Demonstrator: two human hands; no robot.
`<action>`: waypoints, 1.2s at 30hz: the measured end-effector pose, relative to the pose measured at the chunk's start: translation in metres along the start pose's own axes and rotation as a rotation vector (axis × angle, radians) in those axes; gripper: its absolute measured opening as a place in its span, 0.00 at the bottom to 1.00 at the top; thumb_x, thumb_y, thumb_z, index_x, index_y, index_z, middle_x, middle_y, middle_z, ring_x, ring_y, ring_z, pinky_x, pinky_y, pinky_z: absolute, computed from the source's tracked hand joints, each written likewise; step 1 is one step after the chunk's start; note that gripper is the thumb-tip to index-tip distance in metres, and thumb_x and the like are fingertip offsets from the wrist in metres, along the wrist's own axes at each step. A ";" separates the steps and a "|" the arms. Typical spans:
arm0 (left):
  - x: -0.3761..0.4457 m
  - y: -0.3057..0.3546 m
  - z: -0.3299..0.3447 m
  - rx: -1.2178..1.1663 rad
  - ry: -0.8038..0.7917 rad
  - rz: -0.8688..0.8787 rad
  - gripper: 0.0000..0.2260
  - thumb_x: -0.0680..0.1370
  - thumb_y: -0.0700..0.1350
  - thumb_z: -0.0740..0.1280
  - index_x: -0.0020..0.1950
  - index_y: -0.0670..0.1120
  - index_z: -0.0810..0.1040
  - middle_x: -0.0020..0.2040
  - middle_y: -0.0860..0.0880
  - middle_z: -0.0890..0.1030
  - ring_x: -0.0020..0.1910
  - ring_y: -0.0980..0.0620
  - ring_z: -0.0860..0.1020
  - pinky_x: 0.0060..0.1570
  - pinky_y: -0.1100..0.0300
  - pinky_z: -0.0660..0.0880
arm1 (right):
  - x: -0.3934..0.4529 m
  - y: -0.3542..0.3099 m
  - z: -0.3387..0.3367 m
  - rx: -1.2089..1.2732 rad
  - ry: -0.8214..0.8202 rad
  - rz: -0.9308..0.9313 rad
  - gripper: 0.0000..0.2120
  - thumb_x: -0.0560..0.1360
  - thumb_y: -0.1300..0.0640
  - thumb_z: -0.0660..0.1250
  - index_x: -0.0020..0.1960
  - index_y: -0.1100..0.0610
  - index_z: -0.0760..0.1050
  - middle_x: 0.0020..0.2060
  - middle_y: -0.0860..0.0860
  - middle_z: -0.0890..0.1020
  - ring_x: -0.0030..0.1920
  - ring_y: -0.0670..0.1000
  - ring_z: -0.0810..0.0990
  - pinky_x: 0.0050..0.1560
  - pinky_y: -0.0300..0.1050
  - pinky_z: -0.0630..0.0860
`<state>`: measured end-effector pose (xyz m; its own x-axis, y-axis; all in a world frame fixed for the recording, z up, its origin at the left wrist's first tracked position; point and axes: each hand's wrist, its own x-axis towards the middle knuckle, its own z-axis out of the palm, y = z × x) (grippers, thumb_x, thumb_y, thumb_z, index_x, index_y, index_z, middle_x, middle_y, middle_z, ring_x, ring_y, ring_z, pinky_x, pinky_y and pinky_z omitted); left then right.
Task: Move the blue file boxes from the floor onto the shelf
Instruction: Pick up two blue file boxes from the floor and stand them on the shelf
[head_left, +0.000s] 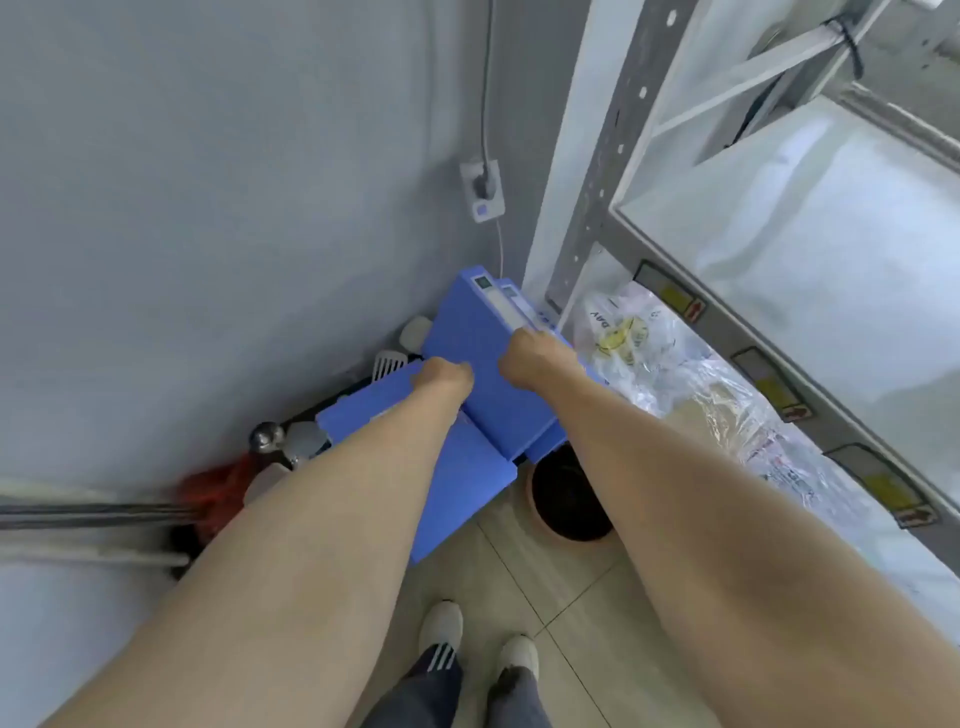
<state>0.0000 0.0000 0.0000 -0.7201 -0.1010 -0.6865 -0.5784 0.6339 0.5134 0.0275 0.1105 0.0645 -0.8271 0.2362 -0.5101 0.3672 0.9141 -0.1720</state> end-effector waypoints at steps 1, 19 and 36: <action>0.003 -0.003 -0.001 0.019 0.008 -0.039 0.21 0.81 0.49 0.57 0.70 0.38 0.70 0.69 0.40 0.74 0.68 0.40 0.73 0.67 0.50 0.70 | 0.006 -0.001 0.003 -0.019 -0.015 -0.004 0.03 0.77 0.62 0.59 0.51 0.58 0.71 0.57 0.57 0.77 0.52 0.59 0.77 0.49 0.48 0.71; 0.128 -0.143 0.000 -0.159 0.334 -0.464 0.41 0.78 0.55 0.63 0.81 0.44 0.41 0.80 0.41 0.45 0.77 0.35 0.58 0.69 0.41 0.66 | 0.162 -0.003 0.057 -0.200 0.146 -0.032 0.34 0.74 0.63 0.66 0.76 0.58 0.55 0.70 0.60 0.64 0.67 0.62 0.68 0.60 0.58 0.72; 0.135 -0.185 0.010 -0.557 0.204 -0.426 0.27 0.74 0.54 0.72 0.64 0.35 0.74 0.62 0.38 0.80 0.53 0.39 0.80 0.50 0.52 0.75 | 0.194 0.001 0.070 -0.139 0.192 0.066 0.32 0.74 0.50 0.71 0.71 0.61 0.63 0.65 0.58 0.69 0.67 0.59 0.70 0.55 0.54 0.73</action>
<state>0.0139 -0.1233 -0.1927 -0.4143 -0.4277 -0.8034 -0.8946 0.0288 0.4460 -0.1029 0.1346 -0.0936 -0.8737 0.3436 -0.3444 0.3723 0.9279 -0.0188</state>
